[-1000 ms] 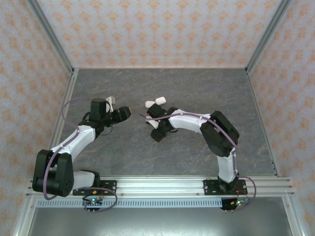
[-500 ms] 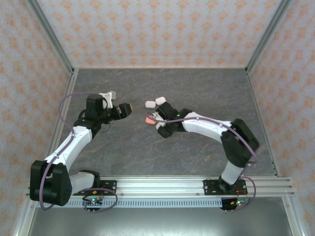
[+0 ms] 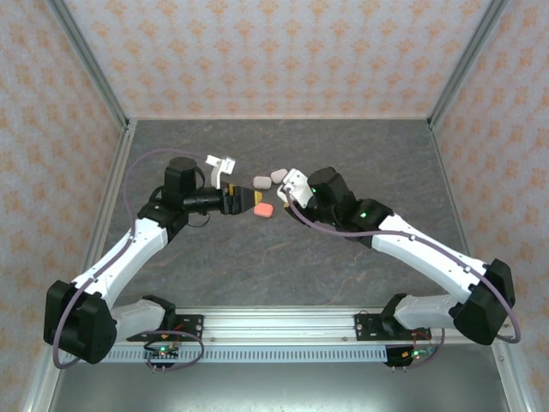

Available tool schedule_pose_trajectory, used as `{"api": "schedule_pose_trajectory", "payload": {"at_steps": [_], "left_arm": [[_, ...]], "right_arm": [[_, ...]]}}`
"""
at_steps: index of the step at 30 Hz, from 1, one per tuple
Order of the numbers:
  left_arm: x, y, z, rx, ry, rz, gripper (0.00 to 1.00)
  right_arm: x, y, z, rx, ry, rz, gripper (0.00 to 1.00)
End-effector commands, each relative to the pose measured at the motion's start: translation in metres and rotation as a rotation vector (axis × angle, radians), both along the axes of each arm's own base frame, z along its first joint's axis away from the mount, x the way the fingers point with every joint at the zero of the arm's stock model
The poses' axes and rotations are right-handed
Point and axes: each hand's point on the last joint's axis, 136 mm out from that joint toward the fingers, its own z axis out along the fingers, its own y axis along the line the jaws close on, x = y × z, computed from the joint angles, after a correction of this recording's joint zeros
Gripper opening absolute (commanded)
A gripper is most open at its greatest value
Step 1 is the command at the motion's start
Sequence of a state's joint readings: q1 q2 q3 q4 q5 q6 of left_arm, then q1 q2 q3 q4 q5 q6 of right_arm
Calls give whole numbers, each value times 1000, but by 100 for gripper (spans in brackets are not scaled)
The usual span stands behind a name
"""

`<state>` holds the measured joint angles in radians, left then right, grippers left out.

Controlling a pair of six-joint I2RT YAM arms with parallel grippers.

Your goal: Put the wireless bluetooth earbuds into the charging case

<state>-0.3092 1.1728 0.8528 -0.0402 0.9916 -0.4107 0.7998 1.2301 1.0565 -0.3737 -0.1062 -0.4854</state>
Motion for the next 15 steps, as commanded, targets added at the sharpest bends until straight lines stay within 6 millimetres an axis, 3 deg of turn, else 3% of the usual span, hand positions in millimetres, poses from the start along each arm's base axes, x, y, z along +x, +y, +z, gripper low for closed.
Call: {"api": "schedule_pose_trajectory", "payload": {"at_steps": [1,15], "left_arm": [[0,-21,28,-39,-85,-68,75],[7,-69,19,-49,-37,-154,64]], "right_arm": [[-2,-2,11,-2,-64,17,40],[-7,3,8,-1,-65,62,40]]}}
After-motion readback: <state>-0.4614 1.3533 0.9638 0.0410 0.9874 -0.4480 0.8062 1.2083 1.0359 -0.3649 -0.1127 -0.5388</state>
